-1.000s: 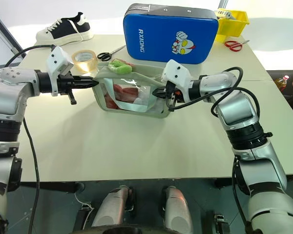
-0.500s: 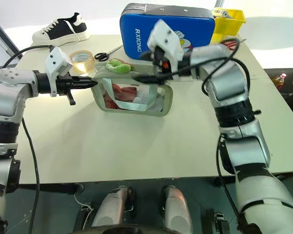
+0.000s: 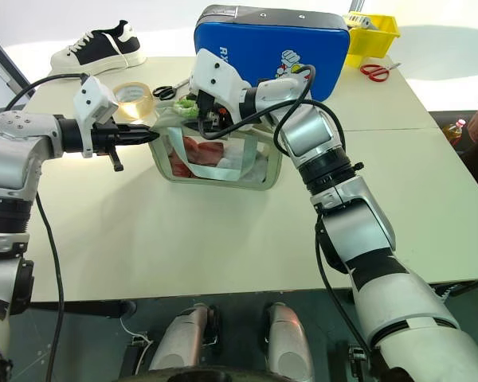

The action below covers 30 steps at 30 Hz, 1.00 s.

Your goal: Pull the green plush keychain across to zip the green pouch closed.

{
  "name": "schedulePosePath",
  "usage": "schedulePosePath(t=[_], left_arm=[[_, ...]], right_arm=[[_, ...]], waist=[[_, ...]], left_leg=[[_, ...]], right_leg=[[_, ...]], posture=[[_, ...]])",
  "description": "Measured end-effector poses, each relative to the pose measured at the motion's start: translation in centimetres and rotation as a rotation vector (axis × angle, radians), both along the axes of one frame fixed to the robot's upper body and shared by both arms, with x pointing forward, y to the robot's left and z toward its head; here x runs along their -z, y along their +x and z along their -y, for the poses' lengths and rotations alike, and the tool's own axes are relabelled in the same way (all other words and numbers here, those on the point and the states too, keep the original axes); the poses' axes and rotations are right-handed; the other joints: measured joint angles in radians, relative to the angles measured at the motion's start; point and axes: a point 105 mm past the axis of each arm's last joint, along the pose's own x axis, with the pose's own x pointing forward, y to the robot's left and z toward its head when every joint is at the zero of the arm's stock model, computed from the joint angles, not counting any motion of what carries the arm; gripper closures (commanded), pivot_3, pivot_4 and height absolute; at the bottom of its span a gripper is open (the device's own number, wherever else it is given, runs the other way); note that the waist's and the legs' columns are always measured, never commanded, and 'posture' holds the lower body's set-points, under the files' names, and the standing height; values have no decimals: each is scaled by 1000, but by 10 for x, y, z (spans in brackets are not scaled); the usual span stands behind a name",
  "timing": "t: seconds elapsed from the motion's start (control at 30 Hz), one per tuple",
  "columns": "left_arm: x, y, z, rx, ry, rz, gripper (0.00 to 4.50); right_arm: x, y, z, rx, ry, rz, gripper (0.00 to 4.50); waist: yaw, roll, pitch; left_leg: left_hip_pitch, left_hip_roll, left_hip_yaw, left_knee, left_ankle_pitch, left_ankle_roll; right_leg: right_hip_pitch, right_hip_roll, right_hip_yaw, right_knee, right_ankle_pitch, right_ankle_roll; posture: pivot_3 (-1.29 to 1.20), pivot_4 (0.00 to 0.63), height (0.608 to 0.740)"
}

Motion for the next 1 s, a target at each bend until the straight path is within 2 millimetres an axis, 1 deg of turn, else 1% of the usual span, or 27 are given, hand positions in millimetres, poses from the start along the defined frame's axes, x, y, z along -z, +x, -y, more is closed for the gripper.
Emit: schedulePosePath(t=[0.07,0.1,0.27,0.33,0.4,0.47,0.5,0.53,0.57,0.6,0.67,0.77,0.87,0.93,1.0], left_arm=[[0,0,0,1,1,1,4500],[0,0,1,2,1,2,4500],[0,-1,1,4,0,2,4500],[0,-1,2,5,-1,2,4500],[1,-1,2,8,-3,2,4500],[0,-1,3,11,-4,2,4500],[1,-1,5,16,-8,3,4500],[1,-1,7,22,-9,3,4500],[1,-1,6,21,-8,2,4500],[1,-1,5,17,-6,2,4500],[0,-2,6,21,-3,6,4500],[1,-3,5,21,3,4,4500],[1,-4,7,29,5,7,4500],[0,-5,8,33,6,10,4500],[1,-5,8,32,6,5,4500]], right_arm=[[-1,0,1,-2,10,-8,3996],[-1,1,2,-1,16,-14,4431],[-7,-2,10,1,27,-49,4431],[-12,-1,19,23,23,-44,4431],[-18,2,35,66,20,-29,4431],[-22,6,51,116,9,-3,4431],[-24,9,65,163,-17,32,4431],[-24,13,85,227,-53,72,4431],[-21,17,110,304,-96,98,4431],[-17,19,128,363,-124,101,4431],[-5,19,158,444,-200,122,4431],[19,15,195,548,-322,134,4431],[35,17,199,585,-338,141,4431],[60,18,194,599,-327,97,4431],[92,18,182,593,-301,20,4431]], waist=[[0,0,0],[0,0,0],[0,0,0],[1,0,0],[3,0,0],[2,0,0],[5,0,0],[8,0,0],[11,0,0],[10,0,0],[4,0,0],[-1,0,0],[-8,0,0],[-7,0,0],[-5,0,0]], left_leg=[[0,0,0,0,0,0],[0,0,0,0,0,0],[0,0,0,0,0,0],[0,0,0,0,0,0],[0,0,0,0,0,0],[0,0,0,0,0,0],[0,0,0,0,0,0],[0,0,-1,0,0,0],[0,-1,0,0,-1,1],[0,-1,0,0,-1,1],[0,-1,0,-1,-1,1],[0,0,0,-1,-1,1],[1,1,1,-1,0,-1],[2,2,1,-1,1,-2],[2,2,1,-1,1,-2]], right_leg=[[0,0,0,0,0,0],[0,0,0,0,0,0],[0,0,0,0,0,0],[0,0,0,0,0,0],[0,0,0,0,0,0],[0,0,0,0,0,0],[0,0,0,-1,0,0],[0,0,0,-1,0,0],[0,-1,0,-1,0,0],[0,-1,0,-2,0,0],[0,-1,0,-2,0,0],[0,-1,0,-1,0,0],[0,0,1,-1,0,0],[0,1,1,0,0,0],[0,1,1,0,0,0]], posture=[[0,150,740],[0,150,740],[0,150,740],[0,150,740],[0,150,740],[0,150,740],[0,150,740],[0,150,740],[0,150,740],[0,150,740],[0,150,740],[0,150,740],[0,150,740],[0,150,740],[0,150,740]])
